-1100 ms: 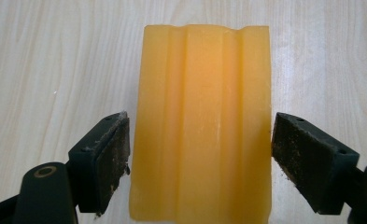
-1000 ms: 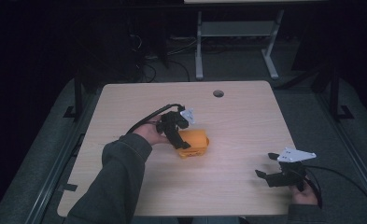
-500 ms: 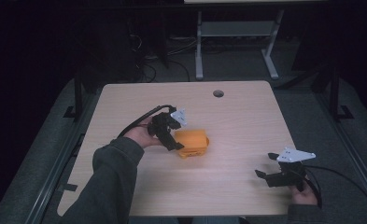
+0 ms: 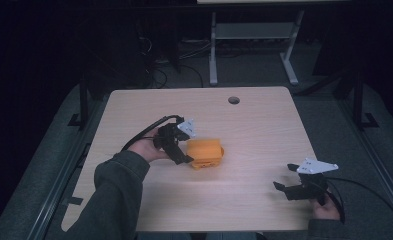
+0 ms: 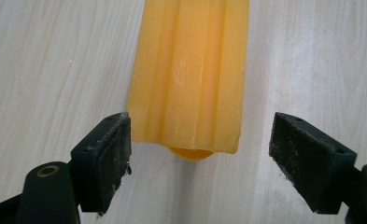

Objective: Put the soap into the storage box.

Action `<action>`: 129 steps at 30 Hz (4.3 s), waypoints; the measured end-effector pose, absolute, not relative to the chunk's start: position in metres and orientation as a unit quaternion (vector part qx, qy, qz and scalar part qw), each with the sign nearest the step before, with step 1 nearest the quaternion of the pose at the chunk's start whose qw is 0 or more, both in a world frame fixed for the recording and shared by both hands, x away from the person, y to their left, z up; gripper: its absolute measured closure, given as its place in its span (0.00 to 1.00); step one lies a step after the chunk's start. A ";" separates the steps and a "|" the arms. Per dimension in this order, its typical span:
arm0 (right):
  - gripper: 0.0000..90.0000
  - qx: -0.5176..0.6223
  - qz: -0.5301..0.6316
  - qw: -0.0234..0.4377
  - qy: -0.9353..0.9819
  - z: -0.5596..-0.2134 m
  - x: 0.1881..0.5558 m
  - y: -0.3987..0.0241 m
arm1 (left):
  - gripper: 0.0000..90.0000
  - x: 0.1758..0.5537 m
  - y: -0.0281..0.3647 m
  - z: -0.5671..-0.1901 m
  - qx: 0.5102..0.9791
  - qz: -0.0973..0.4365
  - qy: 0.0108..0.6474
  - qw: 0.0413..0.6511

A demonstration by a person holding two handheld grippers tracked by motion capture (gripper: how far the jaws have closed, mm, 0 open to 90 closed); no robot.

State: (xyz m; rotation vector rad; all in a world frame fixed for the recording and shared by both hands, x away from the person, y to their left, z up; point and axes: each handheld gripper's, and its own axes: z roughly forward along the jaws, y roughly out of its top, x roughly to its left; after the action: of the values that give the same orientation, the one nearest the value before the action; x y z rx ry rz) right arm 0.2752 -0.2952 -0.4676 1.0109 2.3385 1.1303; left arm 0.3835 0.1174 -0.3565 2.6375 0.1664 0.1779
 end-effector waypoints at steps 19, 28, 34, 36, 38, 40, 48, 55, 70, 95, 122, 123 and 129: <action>0.15 0.362 0.403 0.176 0.822 -0.467 0.275 -0.297 | 0.23 0.376 0.128 -0.351 0.961 0.075 0.075 0.256; 0.15 0.361 0.405 0.179 0.821 -0.466 0.275 -0.297 | 0.22 0.374 0.135 -0.353 0.960 0.075 0.080 0.256; 0.15 0.361 0.404 0.179 0.821 -0.466 0.275 -0.297 | 0.22 0.371 0.136 -0.352 0.961 0.076 0.082 0.254; 0.15 0.362 0.404 0.180 0.821 -0.466 0.275 -0.297 | 0.22 0.370 0.137 -0.351 0.961 0.079 0.081 0.253; 0.15 0.361 0.405 0.181 0.820 -0.466 0.275 -0.298 | 0.22 0.369 0.138 -0.351 0.961 0.078 0.084 0.253; 0.15 0.360 0.406 0.183 0.820 -0.466 0.275 -0.298 | 0.22 0.368 0.141 -0.351 0.960 0.079 0.084 0.257; 0.15 0.362 0.404 0.182 0.820 -0.466 0.275 -0.297 | 0.22 0.366 0.149 -0.356 0.958 0.077 0.093 0.259; 0.15 0.364 0.404 0.181 0.819 -0.466 0.274 -0.297 | 0.21 0.364 0.154 -0.362 0.957 0.074 0.100 0.262; 0.15 0.366 0.403 0.188 0.817 -0.465 0.274 -0.296 | 0.21 0.357 0.165 -0.372 0.956 0.070 0.107 0.263; 0.15 0.365 0.407 0.194 0.815 -0.464 0.273 -0.298 | 0.21 0.343 0.181 -0.386 0.953 0.067 0.118 0.270; 0.15 0.371 0.402 0.202 0.812 -0.465 0.271 -0.299 | 0.23 0.321 0.205 -0.399 0.946 0.077 0.132 0.286; 0.15 0.371 0.402 0.202 0.812 -0.465 0.271 -0.299 | 0.23 0.321 0.206 -0.399 0.946 0.078 0.131 0.285; 0.15 0.376 0.401 0.198 0.812 -0.465 0.270 -0.298 | 0.23 0.316 0.210 -0.402 0.946 0.080 0.130 0.284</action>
State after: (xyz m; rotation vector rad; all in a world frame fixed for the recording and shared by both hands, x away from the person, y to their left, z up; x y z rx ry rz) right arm 0.2704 -0.2975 -0.4652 1.0514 2.2722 1.1214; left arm 0.3165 0.2100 -0.4016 2.5322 0.3482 0.2129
